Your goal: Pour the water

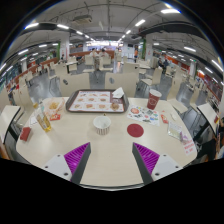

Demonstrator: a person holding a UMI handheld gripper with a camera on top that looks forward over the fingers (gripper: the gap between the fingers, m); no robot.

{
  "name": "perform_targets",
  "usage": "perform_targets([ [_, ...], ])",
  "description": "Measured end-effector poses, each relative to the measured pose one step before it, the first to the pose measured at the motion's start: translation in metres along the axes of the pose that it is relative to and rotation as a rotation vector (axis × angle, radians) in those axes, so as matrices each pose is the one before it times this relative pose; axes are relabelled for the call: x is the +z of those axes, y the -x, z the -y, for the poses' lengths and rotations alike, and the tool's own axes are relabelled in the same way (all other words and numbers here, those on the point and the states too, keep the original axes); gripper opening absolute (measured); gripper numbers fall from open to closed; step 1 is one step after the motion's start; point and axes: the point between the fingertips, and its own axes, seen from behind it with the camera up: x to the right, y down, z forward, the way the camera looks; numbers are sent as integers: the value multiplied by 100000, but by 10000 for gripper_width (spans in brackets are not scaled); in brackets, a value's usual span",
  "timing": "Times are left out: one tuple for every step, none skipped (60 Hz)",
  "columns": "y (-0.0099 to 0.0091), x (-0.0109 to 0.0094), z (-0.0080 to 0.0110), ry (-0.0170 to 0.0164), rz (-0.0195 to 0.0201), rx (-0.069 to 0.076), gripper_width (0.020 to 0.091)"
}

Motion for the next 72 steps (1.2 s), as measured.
perform_targets([
  [-24, -21, -70, 232, -283, -23, 854],
  [38, -37, -56, 156, -254, -28, 855],
  [121, -64, -46, 70, -259, -4, 855],
  [144, -63, -85, 131, -340, 8, 854],
  [177, -80, -76, 239, -406, 48, 854],
  [192, -74, -80, 223, -420, 74, 855],
  [201, -67, -52, 130, -426, 87, 855],
  [237, -41, -37, -9, -424, 73, 856],
  [375, -128, -64, -136, -580, -58, 857],
  [363, -50, -44, -73, -355, 125, 856],
  [348, -31, -49, -44, -260, 111, 852],
  [378, -22, -73, -19, -291, 127, 848],
  [442, -1, -82, -20, -146, 27, 848],
  [84, 104, -18, 128, 242, -59, 852],
  [479, 3, -126, 148, -100, -105, 850],
  [507, -8, -145, 250, -160, -79, 851],
  [635, 59, -177, 241, -260, -31, 851],
  [582, -29, -149, 266, -153, -83, 849],
  [618, -52, -158, 167, -117, -71, 850],
  [679, -44, -141, 112, -29, -2, 850],
  [705, -40, -145, 207, 20, 74, 850],
  [761, -23, -177, 349, 50, 141, 851],
  [787, -29, -153, 332, 140, 223, 850],
  [865, -31, -187, 306, 287, 332, 849],
  [569, -79, -194, 321, 687, 357, 849],
  [1161, 168, -171, 261, 441, 392, 850],
  [1003, -4, -136, 276, 705, 424, 849],
  [1049, 96, -110, 203, 790, 423, 850],
  [1117, 76, -146, 180, 842, 385, 850],
  [1112, 104, -160, 226, 905, 256, 849],
  [1106, 113, -152, 127, 883, 235, 851],
  [966, 135, -50, 54, 994, 52, 851],
  [1063, 148, -49, -138, 843, 55, 851],
  [1024, 204, -19, -221, 746, -36, 852],
  [1033, 213, -15, -198, 703, -125, 849],
  [1003, 232, -14, -132, 697, -249, 849],
  [1049, 262, 21, -101, 838, -301, 852],
  [1094, 427, -2, -156, 821, -245, 854],
  [979, 283, 104, -248, 836, -288, 853],
  [1061, 266, 107, -503, 826, -292, 854],
  [936, 367, 242, -827, 848, -228, 856],
  [899, 384, 301, -946, 841, -182, 854],
  [865, 411, 260, -909, 802, -246, 859],
  [792, 442, 265, -822, 735, -275, 859],
  [756, 485, 293, -838, 645, -268, 857],
  [694, 541, 290, -846, 541, -220, 854],
  [636, 577, 306, -944, 483, -124, 858],
  [493, 683, 417, -1170, 629, 16, 857],
  [608, 541, 320, -1153, 188, -220, 854],
  [499, 614, 353, -1221, 369, -103, 856],
  [450, 652, 333, -1052, 301, -178, 854],
  [406, 668, 328, -1005, 272, -230, 854],
  [320, 667, 340, -1109, 124, -211, 856],
  [247, 672, 368, -1222, -101, -166, 852],
  [153, 694, 350, -1296, -90, -44, 853],
  [212, 626, 351, -883, -74, -146, 854],
  [182, 643, 285, -909, -16, -154, 852],
  [176, 682, 242, -905, 3, -139, 856],
  [142, 671, 217, -877, -105, -84, 853],
  [94, 632, 206, -839, -267, 38, 852],
  [-31, 693, 145, -1009, -318, 97, 853],
  [128, 595, 243, -883, -217, 115, 853],
  [75, 549, 150, -849, -150, -27, 851],
  [36, 558, 135, -720, -231, -85, 852],
  [12, 552, 90, -559, -349, -60, 850],
  [2, 517, 31, -409, -435, -15, 842],
  [18, 505, -6, -294, -388, 77, 835],
  [36, 469, -57, -146, -267, 77, 829],
  [-40, 443, -135, -268, -322, 135, 815],
  [40, 393, -95, -243, -325, 213, 802],
  [0, 396, -88, -110, -308, 232, 777],
  [-26, 329, -134, 118, -244, 204, 744],
])
